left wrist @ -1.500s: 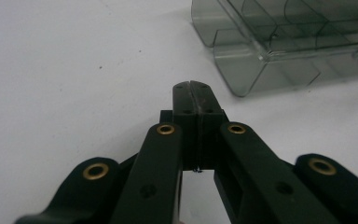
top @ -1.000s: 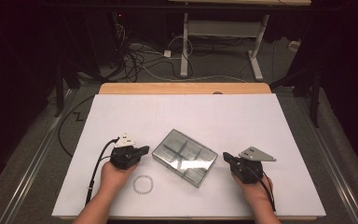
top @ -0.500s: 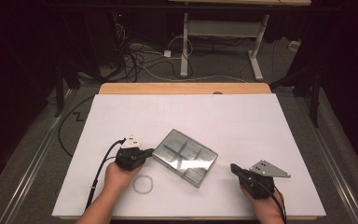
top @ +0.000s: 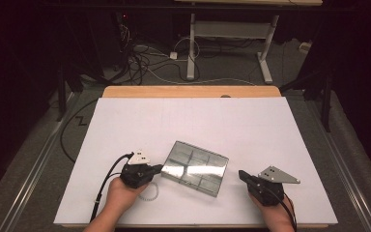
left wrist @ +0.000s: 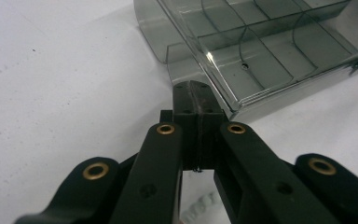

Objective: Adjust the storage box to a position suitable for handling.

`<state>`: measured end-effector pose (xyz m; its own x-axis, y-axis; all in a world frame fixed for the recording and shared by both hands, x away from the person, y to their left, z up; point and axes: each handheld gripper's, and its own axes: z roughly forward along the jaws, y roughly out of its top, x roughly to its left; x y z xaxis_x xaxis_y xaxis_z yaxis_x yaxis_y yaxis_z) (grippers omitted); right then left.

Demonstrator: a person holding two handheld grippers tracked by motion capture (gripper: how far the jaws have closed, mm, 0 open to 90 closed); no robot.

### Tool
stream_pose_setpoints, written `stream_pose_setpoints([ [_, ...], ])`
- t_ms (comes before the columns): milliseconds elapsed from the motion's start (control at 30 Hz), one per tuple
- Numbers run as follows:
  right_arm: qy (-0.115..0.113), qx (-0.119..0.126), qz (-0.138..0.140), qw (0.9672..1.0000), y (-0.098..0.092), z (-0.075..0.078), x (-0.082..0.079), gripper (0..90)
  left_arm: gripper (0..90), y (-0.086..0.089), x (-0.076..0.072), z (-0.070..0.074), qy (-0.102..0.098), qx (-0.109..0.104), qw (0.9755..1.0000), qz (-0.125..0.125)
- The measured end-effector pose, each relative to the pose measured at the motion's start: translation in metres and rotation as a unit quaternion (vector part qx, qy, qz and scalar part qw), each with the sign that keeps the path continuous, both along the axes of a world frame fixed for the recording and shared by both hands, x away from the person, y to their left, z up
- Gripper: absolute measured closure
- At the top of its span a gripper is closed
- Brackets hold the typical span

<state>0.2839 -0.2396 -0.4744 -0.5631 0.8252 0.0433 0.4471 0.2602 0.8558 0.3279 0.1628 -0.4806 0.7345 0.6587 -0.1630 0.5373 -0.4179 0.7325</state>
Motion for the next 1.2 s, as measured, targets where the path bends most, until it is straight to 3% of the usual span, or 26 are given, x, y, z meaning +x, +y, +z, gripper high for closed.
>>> stream_pose_setpoints([
  [267,-0.005,0.005,0.000,1.0000,-0.002,0.003,-0.001,90.0,88.1,-0.005,-0.013,0.001,0.008,-0.002,0.9998,-0.020],
  [400,-0.006,0.007,-0.005,0.9999,-0.006,0.003,0.000,90.0,88.1,-0.019,-0.033,0.002,0.009,0.000,0.9989,-0.047],
  [433,-0.006,0.009,-0.007,0.9999,-0.007,0.004,0.000,90.0,88.1,-0.024,-0.039,0.001,0.015,-0.016,0.9988,-0.043],
  [467,-0.005,0.010,-0.010,0.9999,-0.008,0.004,0.000,90.0,88.1,-0.026,-0.042,0.002,0.009,0.000,0.9981,-0.061],
  [600,-0.005,0.011,-0.015,0.9998,-0.013,0.004,0.001,90.0,88.1,-0.042,-0.056,0.002,0.008,-0.001,0.9961,-0.088],
  [800,-0.001,0.009,-0.015,0.9998,-0.014,0.003,0.001,90.0,88.0,-0.051,-0.062,0.002,0.001,0.002,0.9946,-0.104],
  [1000,0.006,0.004,-0.006,1.0000,-0.010,0.001,0.000,90.0,88.0,-0.035,-0.056,0.004,0.001,-0.009,0.9971,-0.076],
  [1067,0.008,0.003,-0.006,0.9999,-0.009,0.001,0.000,90.0,88.0,-0.018,-0.054,0.008,-0.009,-0.015,0.9989,-0.044],
  [1100,0.010,0.003,-0.005,0.9999,-0.009,0.000,0.000,90.0,88.0,-0.015,-0.056,0.007,0.000,-0.043,0.9989,-0.018],
  [1200,0.015,0.001,-0.005,0.9999,-0.010,-0.001,-0.001,90.0,88.0,-0.004,-0.057,0.008,0.000,-0.050,0.9988,-0.002],
])
